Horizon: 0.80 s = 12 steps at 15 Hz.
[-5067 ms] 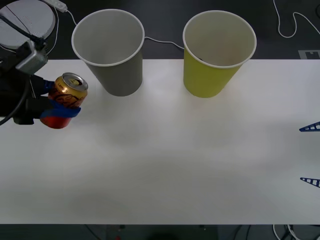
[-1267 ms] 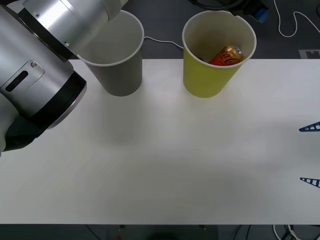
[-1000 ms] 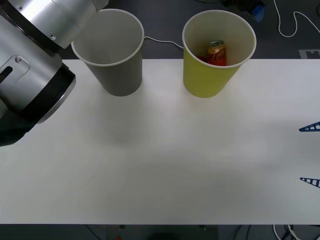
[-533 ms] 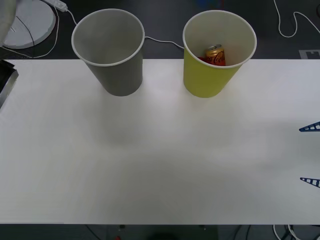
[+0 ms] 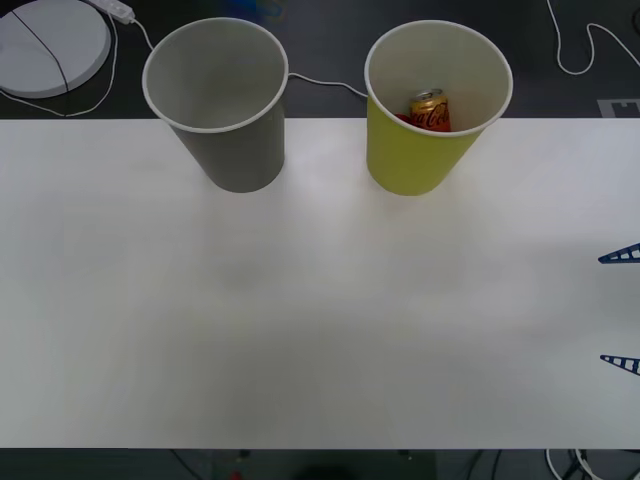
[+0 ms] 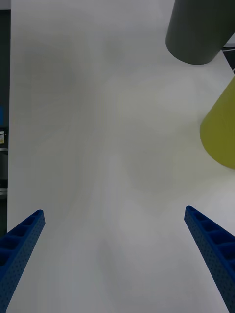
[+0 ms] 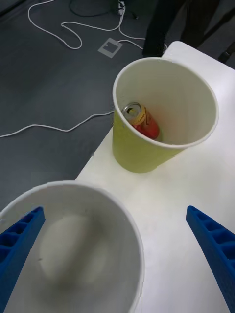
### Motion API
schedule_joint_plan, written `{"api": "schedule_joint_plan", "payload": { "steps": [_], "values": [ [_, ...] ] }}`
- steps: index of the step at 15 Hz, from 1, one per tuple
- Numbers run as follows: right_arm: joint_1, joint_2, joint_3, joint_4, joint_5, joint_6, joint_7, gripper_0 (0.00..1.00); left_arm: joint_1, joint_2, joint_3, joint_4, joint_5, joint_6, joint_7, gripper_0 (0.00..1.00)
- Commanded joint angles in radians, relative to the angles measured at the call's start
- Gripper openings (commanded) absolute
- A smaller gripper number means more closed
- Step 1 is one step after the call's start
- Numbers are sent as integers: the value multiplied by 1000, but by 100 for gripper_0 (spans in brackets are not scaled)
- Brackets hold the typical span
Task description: Put the can into the green bin and the plastic bottle into the gray bin
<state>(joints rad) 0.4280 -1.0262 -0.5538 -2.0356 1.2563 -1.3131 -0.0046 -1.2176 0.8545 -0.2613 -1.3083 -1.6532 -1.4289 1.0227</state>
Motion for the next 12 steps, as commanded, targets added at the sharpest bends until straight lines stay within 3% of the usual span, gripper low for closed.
{"api": "schedule_joint_plan", "payload": {
  "steps": [1, 8, 12],
  "values": [
    [0, 0, 0, 0, 0, 0, 0, 100, 132, 77, 89, -92, 84, -42, -101, 100],
    [0, 0, 0, 0, 0, 0, 0, 100, 553, 207, 361, -414, 251, -128, -348, 100],
    [0, 0, 0, 0, 0, 0, 0, 100, 747, 244, 465, -485, 319, -128, -477, 100]
  ]
}}
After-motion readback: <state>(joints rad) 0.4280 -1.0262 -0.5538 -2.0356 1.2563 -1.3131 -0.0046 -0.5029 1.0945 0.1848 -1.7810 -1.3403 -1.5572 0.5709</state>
